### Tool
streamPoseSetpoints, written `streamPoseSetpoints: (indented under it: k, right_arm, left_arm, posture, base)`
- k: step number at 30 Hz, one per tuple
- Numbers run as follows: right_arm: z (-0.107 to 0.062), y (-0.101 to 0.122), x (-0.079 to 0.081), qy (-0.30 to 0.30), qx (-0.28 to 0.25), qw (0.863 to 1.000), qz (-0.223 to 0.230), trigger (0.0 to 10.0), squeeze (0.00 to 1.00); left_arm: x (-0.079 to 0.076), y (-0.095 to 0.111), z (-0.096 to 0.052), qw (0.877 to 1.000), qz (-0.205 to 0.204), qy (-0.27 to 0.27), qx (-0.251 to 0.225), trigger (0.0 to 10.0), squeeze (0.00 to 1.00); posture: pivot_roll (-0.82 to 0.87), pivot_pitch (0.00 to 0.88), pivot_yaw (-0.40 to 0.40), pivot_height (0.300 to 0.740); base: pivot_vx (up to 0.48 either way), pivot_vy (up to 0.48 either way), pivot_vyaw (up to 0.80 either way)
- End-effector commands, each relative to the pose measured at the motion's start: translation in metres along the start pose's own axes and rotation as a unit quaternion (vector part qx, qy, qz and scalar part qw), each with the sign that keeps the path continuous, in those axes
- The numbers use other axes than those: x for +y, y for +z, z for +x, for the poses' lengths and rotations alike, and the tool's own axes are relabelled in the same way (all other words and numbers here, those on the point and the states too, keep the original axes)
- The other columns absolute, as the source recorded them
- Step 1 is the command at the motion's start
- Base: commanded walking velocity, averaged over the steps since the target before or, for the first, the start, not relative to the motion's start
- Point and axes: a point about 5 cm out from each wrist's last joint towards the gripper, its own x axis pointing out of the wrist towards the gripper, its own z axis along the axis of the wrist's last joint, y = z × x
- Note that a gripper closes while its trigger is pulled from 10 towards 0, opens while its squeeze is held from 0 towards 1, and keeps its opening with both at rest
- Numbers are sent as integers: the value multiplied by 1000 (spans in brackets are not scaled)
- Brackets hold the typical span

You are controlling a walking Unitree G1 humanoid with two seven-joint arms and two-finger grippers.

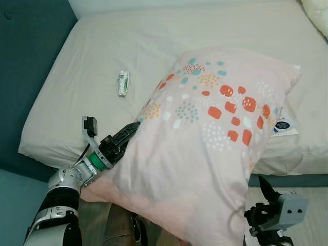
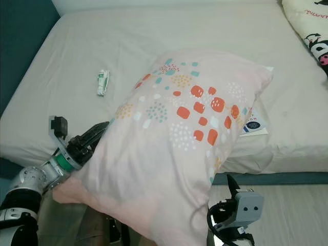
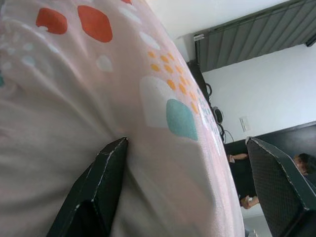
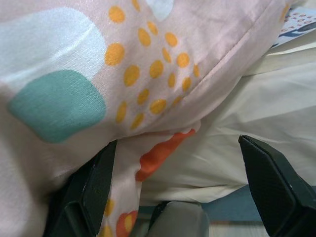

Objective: Clean up the room

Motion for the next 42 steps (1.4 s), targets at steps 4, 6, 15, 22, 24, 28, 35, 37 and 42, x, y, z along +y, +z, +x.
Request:
streamPoseSetpoints:
  k: [4,6,15,22,24,28,35,37,42]
  right_arm:
    - [-16,-8,6,-18,13,999,27,10000,1000]
    - [-24,-10,1,-36,18,999,32,10000,1000]
    - [-52,-1,9,14,33,979,200,10000,1000]
    - [-51,8,13,47,17,971,233,10000,1000]
    - [-51,8,13,47,17,971,233,10000,1000]
    - [-54,21,13,95,-5,950,298,10000,1000]
    - [-57,22,11,98,-2,947,307,10000,1000]
    - [-54,25,10,93,-3,951,296,10000,1000]
    - [-42,27,4,60,-7,961,269,10000,1000]
  left_arm:
    - [8,-11,-9,999,-13,23,21,10000,1000]
    - [8,-13,-10,999,-14,26,24,10000,1000]
    - [6,-15,-8,999,-20,18,41,10000,1000]
    - [5,-16,-7,999,-21,15,44,10000,1000]
    - [5,-16,-7,999,-21,15,44,10000,1000]
    - [4,-17,-8,999,-23,8,47,10000,1000]
    - [3,-18,-8,999,-24,6,45,10000,1000]
    - [3,-24,-5,998,-24,4,63,10000,1000]
    - [5,-36,-2,995,-21,9,93,10000,1000]
  posture:
    - [-80,193,147,612]
    - [-82,193,155,612]
    - [-85,194,172,612]
    - [-83,195,172,612]
    - [-83,195,172,612]
    - [-81,194,166,612]
    - [-79,196,165,612]
    - [-81,194,168,612]
    - [-79,191,164,612]
  base:
    - [0,0,0]
    - [0,0,0]
    - [0,0,0]
    - [0,0,0]
    - [0,0,0]
    - [0,0,0]
    - [0,0,0]
    - [0,0,0]
    - [0,0,0]
